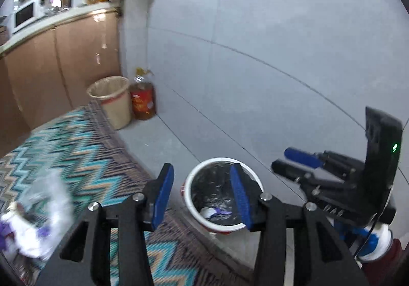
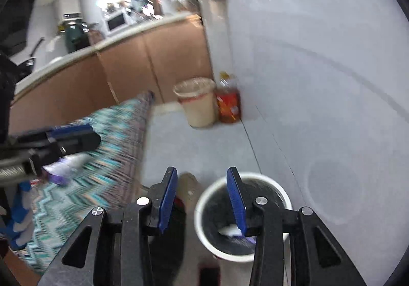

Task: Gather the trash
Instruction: 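Grasp a purple bag with the left tool while the right tool grasps the clear plastic bag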

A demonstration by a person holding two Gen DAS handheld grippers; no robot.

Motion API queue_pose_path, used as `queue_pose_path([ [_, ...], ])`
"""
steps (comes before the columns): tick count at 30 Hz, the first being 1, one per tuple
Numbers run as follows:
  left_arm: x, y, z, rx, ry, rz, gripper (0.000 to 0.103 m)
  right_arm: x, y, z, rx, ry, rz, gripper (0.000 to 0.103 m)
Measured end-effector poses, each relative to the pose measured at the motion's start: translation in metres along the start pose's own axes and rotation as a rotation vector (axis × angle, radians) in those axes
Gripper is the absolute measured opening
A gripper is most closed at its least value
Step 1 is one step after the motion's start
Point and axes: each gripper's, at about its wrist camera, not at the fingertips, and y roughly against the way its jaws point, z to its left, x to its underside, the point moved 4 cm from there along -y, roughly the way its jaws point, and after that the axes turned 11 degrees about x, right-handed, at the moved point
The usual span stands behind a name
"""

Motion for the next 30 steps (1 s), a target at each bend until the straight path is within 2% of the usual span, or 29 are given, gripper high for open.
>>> queue_pose_path([
  [8,0.028,0.119,0.072,-0.127,0.094,-0.135,0.045,-0.033,0.048,0.075,-0.093,0.085,-0.114,0.041],
  [9,0.033,0.135,0.083,-0.149,0.107,-0.152,0.046,-0.036,0.050,0.083,-0.103,0.092,-0.120,0.042],
  [11,0.043,0.163,0.103,-0.198,0.129,-0.175,0.062,-0.040,0.052,0.097,-0.116,0.109,-0.130,0.043],
  [12,0.051,0.178,0.114,-0.230,0.141,-0.189,0.065,-0.042,0.052,0.104,-0.123,0.118,-0.132,0.045],
  [17,0.088,0.227,0.167,-0.319,0.220,-0.215,0.067,-0.049,0.043,0.135,-0.183,0.132,-0.115,0.047],
  [23,0.121,0.251,0.213,-0.393,0.310,-0.211,0.067,-0.047,0.013,0.165,-0.236,0.140,-0.056,0.050],
  [28,0.126,0.239,0.231,-0.390,0.349,-0.204,0.067,-0.041,-0.010,0.185,-0.274,0.143,-0.001,0.052],
  [30,0.123,0.227,0.237,-0.375,0.344,-0.190,0.067,-0.039,-0.020,0.195,-0.294,0.150,0.025,0.058],
])
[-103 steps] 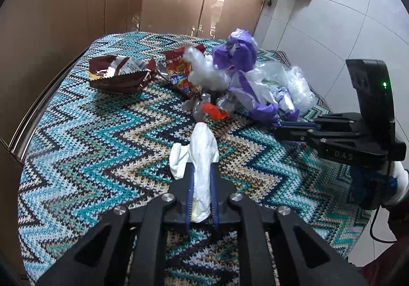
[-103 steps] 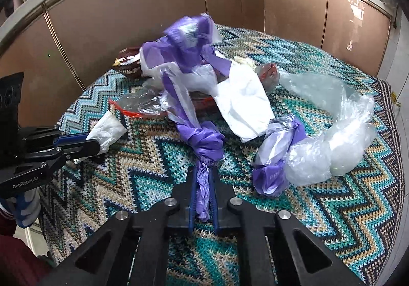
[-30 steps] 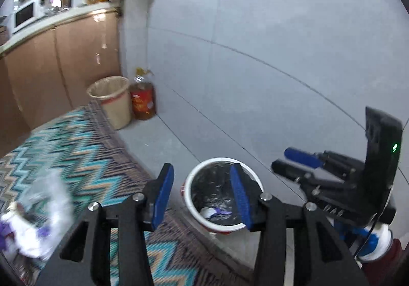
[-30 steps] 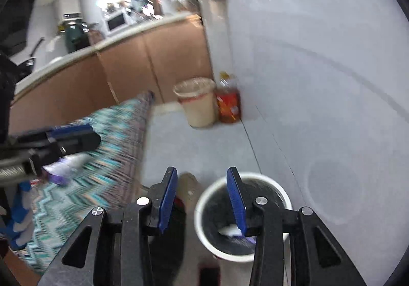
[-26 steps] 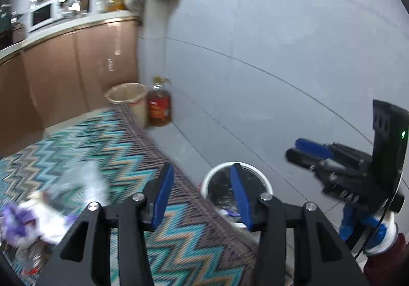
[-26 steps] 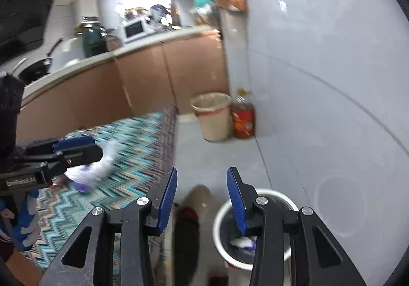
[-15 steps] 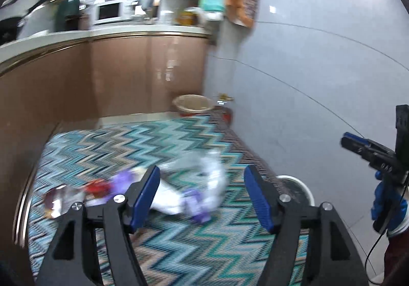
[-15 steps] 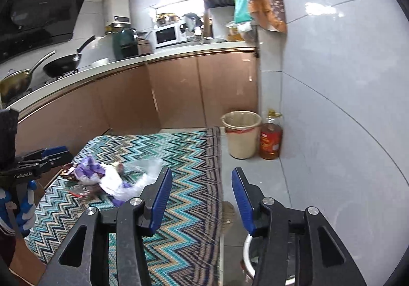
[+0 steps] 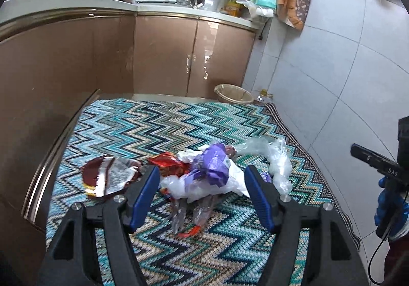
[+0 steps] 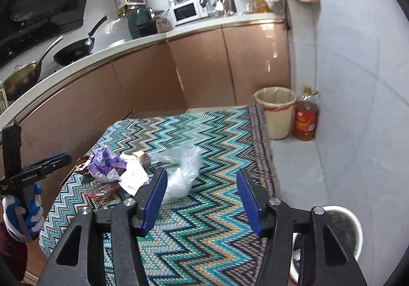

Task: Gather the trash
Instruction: 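Grasp a purple bag with the left tool while the right tool grasps the clear plastic bag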

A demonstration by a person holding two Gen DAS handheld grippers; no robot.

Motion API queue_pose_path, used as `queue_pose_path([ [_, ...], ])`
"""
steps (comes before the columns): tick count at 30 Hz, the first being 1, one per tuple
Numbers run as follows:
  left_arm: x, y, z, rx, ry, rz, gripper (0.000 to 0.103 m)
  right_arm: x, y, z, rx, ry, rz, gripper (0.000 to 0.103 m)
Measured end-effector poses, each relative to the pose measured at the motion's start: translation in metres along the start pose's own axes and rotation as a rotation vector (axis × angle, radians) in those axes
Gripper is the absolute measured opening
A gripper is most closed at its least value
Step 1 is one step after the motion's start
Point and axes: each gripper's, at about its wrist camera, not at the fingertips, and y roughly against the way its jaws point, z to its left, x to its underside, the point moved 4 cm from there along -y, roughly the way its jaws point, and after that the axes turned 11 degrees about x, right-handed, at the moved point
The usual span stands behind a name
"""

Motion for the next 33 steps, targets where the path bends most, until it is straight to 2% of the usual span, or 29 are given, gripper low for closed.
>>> queue_pose_path([
  [4,0.000,-0.029,-0.006,0.033,-0.027,0.036,0.067,0.002,-0.028,0.013,-0.031,0.001,0.050,0.062],
  [11,0.001,-0.061,0.000,0.011,-0.021,0.067,0.065,0.008,-0.070,0.025,-0.079,-0.056,0.139,0.074],
  [12,0.001,-0.062,0.002,0.014,-0.015,0.068,0.062,0.009,-0.076,0.027,-0.082,-0.060,0.150,0.074],
  [14,0.002,-0.065,0.006,0.023,-0.009,0.075,0.050,0.011,-0.089,0.032,-0.081,-0.060,0.176,0.074],
  [16,0.003,-0.068,0.008,0.032,-0.005,0.088,0.042,0.014,-0.103,0.037,-0.089,-0.066,0.201,0.074],
  [19,0.006,-0.069,0.008,0.037,-0.010,0.094,0.040,0.018,-0.119,0.042,-0.100,-0.086,0.236,0.074],
  [21,0.007,-0.068,0.006,0.045,-0.015,0.092,0.033,0.021,-0.128,0.043,-0.117,-0.109,0.260,0.073],
  [22,0.008,-0.067,0.006,0.051,-0.014,0.088,0.031,0.023,-0.131,0.044,-0.124,-0.121,0.272,0.071],
  [24,0.007,-0.063,0.006,0.065,-0.002,0.077,0.030,0.026,-0.137,0.044,-0.140,-0.140,0.288,0.046],
  [26,0.006,-0.057,0.006,0.087,0.018,0.062,0.029,0.028,-0.139,0.042,-0.150,-0.160,0.302,0.037],
  [33,-0.002,-0.026,0.005,0.138,0.053,-0.007,0.028,0.019,-0.110,0.048,-0.159,-0.135,0.226,0.031],
])
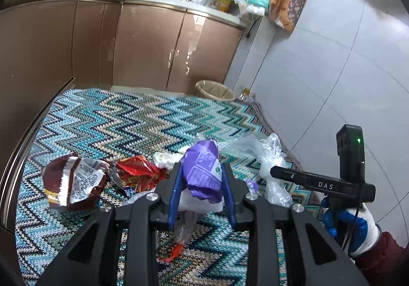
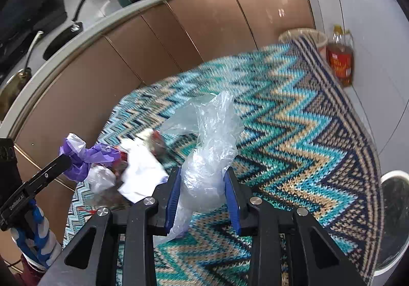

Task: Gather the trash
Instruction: 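Grasp a purple bag with the left tool while the right tool grasps the clear plastic bag, then carry both bags over the bin and open both tools to drop them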

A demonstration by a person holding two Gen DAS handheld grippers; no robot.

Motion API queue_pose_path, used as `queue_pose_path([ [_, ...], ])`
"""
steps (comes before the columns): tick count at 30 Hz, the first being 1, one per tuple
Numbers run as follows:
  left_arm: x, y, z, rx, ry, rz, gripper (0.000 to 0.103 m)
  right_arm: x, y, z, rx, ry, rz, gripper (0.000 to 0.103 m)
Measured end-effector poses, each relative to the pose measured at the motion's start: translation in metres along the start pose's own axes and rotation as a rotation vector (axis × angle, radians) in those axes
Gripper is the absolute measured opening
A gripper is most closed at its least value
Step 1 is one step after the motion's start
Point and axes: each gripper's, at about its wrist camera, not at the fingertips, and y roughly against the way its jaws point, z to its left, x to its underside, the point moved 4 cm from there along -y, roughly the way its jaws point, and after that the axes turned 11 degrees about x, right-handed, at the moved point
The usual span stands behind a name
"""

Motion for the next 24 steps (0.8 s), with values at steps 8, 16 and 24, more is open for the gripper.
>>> queue_pose_path([
  [8,-0.005,0.043,-0.021,-0.007,-0.042,-0.075,0.028,-0.006,0.056,0.028,-0.020,0.074,-0.122,0.030],
  [16,-0.006,0.089,-0.047,-0.010,-0.072,-0.155,0.028,0.005,0.102,0.046,-0.032,0.112,-0.203,0.030],
  [24,-0.007,0.096,-0.086,0.034,-0.105,-0.166,0.028,0.017,0.142,0.028,0.010,0.109,-0.274,0.030],
])
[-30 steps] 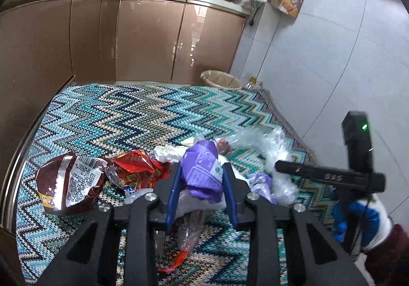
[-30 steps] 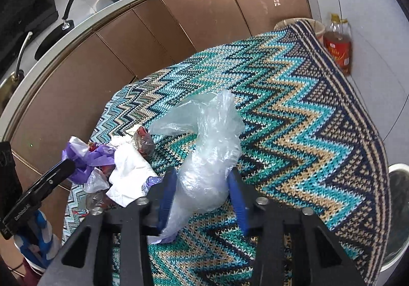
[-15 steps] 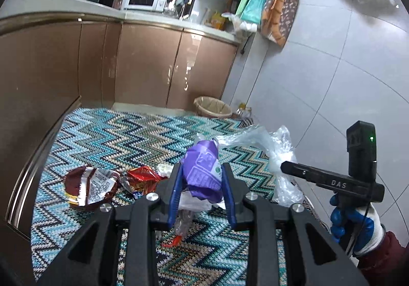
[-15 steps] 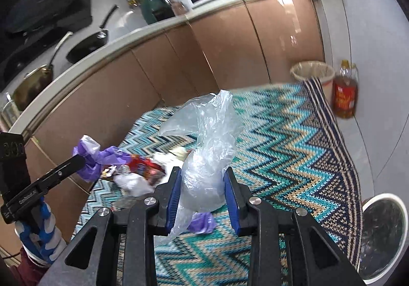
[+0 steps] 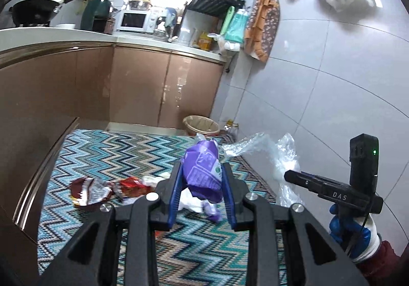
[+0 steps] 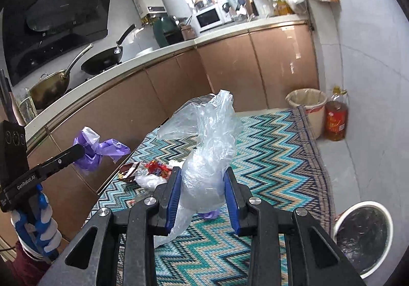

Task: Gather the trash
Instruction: 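Carry both bags over the bin and open both tools to drop them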

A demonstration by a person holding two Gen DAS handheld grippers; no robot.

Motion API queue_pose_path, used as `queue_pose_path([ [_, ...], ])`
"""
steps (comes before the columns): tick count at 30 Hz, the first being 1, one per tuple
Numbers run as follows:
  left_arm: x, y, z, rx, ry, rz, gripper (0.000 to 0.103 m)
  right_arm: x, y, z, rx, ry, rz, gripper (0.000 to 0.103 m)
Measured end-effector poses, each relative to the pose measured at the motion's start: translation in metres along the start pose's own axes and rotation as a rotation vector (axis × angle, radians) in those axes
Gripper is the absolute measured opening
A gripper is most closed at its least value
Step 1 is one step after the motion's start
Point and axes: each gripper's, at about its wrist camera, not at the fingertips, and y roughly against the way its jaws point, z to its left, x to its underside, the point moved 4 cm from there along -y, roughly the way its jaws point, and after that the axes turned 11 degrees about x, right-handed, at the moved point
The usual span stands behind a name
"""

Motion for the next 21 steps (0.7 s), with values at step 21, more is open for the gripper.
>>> queue_pose_path([
  [21,0.044,-0.237,-0.187,0.334,-0.138,0.420,0.028,0.068,0.054,-0.232,0.419,-0.253,0.032,0.031],
])
